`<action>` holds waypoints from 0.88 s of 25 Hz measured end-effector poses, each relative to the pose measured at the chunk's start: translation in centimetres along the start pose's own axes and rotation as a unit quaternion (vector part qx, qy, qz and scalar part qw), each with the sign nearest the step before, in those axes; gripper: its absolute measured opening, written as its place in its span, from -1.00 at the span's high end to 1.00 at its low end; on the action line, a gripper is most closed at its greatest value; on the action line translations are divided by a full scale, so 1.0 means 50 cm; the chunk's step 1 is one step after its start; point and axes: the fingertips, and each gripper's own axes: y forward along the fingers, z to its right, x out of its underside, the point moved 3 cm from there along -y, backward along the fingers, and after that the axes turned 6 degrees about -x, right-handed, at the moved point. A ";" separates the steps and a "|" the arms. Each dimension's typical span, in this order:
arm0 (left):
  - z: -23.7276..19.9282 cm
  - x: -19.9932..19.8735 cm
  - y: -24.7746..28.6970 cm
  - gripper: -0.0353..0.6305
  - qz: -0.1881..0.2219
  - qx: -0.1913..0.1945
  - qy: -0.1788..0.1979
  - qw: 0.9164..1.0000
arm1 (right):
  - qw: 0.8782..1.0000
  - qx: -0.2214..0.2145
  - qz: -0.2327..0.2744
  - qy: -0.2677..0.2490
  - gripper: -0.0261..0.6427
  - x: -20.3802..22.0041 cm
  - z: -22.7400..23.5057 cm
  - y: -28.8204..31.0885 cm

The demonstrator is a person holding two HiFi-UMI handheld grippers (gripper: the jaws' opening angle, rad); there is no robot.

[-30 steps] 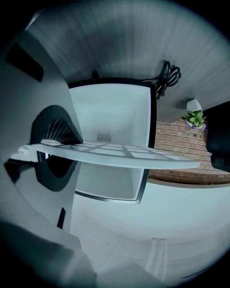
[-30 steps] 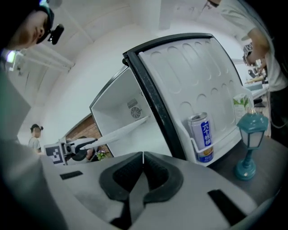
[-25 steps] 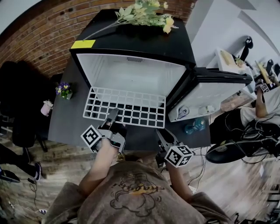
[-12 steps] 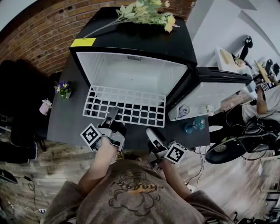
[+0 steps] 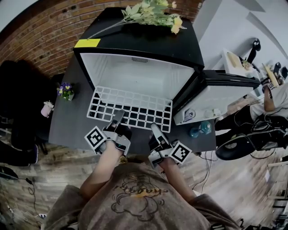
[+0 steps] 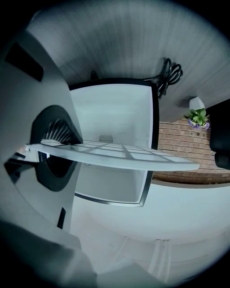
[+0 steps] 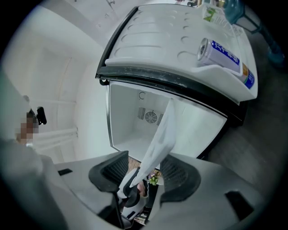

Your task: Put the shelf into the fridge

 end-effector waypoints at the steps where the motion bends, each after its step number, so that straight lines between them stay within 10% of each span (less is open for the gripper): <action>1: -0.001 0.001 0.000 0.75 -0.001 -0.001 0.002 1.000 | 1.000 0.003 0.007 0.003 0.34 -0.004 0.002 0.000; 22: 0.014 0.002 0.008 0.75 -0.003 0.017 0.010 1.000 | 0.998 0.021 0.042 0.045 0.76 -0.039 0.028 0.013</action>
